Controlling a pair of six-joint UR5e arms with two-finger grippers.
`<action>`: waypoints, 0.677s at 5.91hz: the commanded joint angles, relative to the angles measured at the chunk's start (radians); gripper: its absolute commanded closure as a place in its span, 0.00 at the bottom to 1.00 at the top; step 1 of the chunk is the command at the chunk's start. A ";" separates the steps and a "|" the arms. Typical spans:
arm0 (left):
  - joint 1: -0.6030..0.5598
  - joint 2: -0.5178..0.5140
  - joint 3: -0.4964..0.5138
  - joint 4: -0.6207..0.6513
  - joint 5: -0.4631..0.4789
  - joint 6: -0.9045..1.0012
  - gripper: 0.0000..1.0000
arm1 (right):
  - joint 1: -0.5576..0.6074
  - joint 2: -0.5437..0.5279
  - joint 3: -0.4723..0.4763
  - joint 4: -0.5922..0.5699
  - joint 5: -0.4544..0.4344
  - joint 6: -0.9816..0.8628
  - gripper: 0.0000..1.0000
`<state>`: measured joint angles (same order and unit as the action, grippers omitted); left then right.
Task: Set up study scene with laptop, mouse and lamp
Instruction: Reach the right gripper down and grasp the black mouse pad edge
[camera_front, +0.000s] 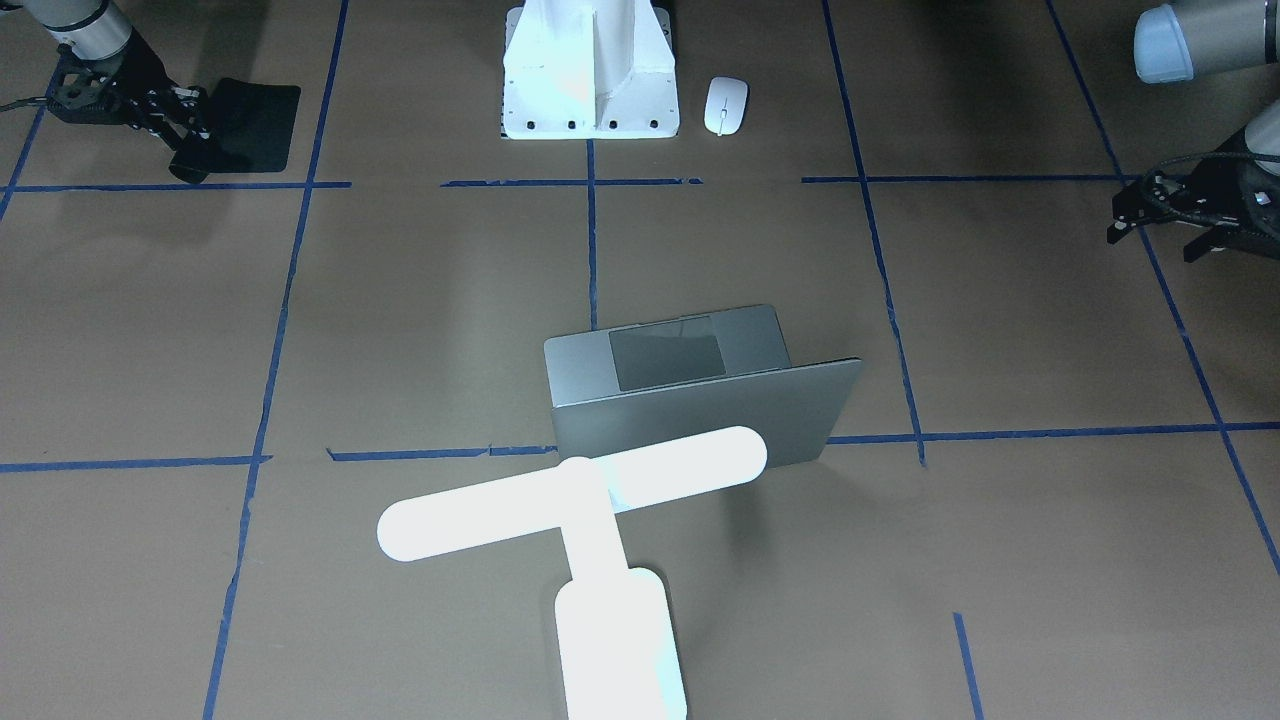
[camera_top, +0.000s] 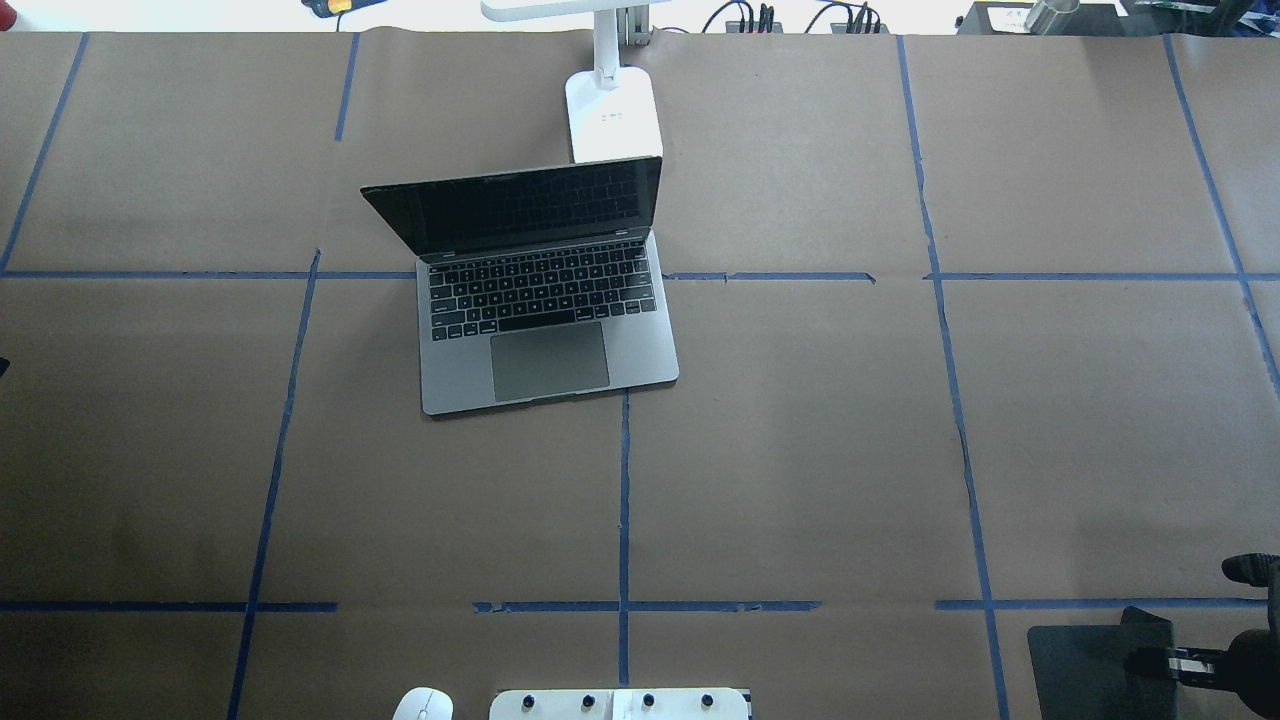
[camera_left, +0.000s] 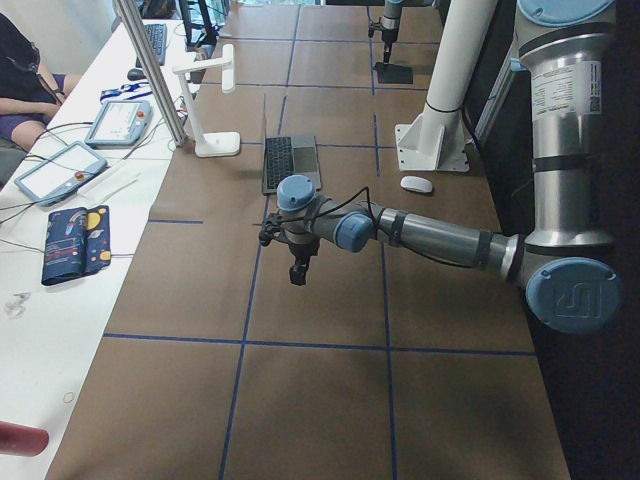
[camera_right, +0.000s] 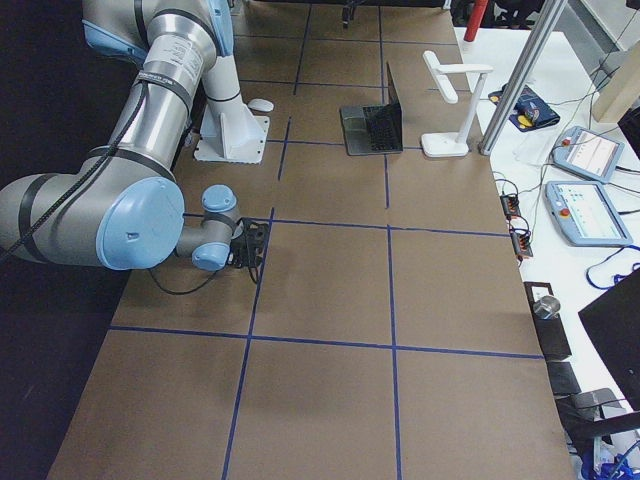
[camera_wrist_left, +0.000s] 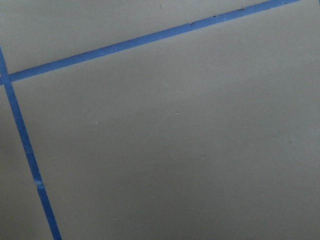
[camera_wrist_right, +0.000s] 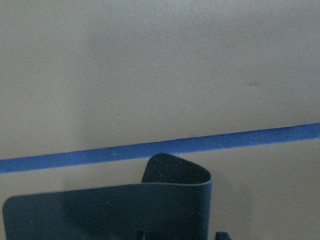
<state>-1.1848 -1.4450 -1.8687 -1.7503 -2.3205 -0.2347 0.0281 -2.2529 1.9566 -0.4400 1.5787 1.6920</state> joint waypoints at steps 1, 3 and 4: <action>-0.001 0.000 -0.001 0.000 0.000 0.000 0.00 | 0.001 -0.002 -0.002 0.004 -0.003 0.000 0.97; -0.001 0.000 -0.003 0.000 0.000 0.000 0.00 | 0.007 0.004 0.004 0.007 -0.011 0.002 1.00; -0.001 0.000 -0.003 0.000 0.000 0.000 0.00 | 0.053 0.009 0.037 0.007 -0.009 0.000 1.00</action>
<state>-1.1857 -1.4450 -1.8710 -1.7503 -2.3209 -0.2347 0.0485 -2.2480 1.9698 -0.4332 1.5696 1.6930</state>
